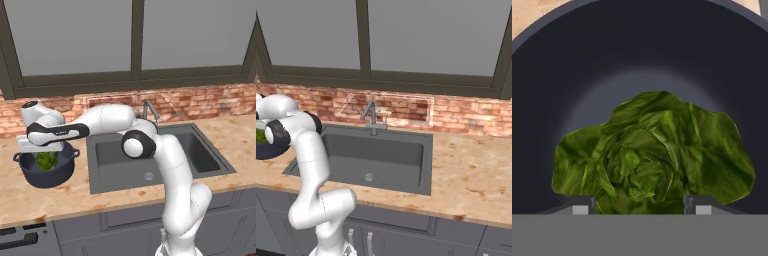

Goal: Dump the lettuce from the pot into the sink. Then turn on the water and wash the lettuce. Then turn off the water and put the lettuce back in the pot.

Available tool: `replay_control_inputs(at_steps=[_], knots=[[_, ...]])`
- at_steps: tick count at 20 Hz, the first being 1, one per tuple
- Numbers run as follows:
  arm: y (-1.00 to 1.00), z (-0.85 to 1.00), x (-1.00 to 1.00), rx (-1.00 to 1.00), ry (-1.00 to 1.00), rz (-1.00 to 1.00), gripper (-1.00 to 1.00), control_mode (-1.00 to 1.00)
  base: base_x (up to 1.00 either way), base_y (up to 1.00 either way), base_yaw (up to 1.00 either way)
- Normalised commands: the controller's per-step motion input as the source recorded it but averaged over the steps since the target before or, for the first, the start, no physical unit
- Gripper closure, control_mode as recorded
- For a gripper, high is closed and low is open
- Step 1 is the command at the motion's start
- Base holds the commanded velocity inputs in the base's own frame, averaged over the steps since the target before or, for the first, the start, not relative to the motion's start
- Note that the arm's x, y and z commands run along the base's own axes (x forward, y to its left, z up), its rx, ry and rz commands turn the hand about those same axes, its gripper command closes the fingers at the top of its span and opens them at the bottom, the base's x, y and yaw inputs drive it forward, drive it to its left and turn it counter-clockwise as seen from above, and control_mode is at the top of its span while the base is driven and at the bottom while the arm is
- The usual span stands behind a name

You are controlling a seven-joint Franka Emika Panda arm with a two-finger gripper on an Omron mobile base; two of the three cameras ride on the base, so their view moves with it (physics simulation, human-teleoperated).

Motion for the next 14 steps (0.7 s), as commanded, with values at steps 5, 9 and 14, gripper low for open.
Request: replay_control_inputs(at_steps=[5, 9, 14], knots=[[0.00, 0.00, 0.00, 0.00, -0.01, 0.00, 1.00, -1.00, 0.00, 0.00, 0.00], [-0.10, 0.16, 0.00, 0.01, -0.01, -0.01, 1.00, -1.00, 0.00, 0.00, 0.00], [-0.16, 0.64, 0.00, 0.04, 0.00, -0.03, 1.00, -1.00, 0.00, 0.00, 0.00]])
